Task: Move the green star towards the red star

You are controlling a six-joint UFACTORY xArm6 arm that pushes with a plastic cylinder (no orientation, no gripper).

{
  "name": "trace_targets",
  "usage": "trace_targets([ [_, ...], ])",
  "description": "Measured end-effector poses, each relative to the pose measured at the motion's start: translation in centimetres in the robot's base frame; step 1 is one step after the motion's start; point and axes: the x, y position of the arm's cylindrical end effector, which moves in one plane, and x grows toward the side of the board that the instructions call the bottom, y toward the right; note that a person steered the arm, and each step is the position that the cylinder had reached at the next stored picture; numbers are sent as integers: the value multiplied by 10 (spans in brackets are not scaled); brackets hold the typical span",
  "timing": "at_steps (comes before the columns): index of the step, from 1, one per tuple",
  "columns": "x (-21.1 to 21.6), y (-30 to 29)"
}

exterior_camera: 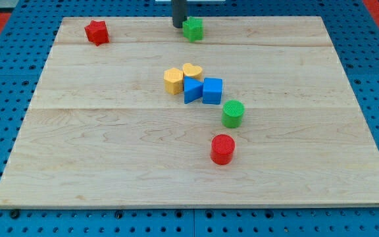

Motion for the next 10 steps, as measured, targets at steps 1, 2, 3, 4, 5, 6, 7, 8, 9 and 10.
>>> trace_targets([
  [1,-4,44],
  [2,13,-2],
  [3,38,-72],
  [4,90,-5],
  [5,95,99],
  [6,54,148],
  [7,21,125],
  [8,15,84],
  [9,15,54],
  [10,60,92],
])
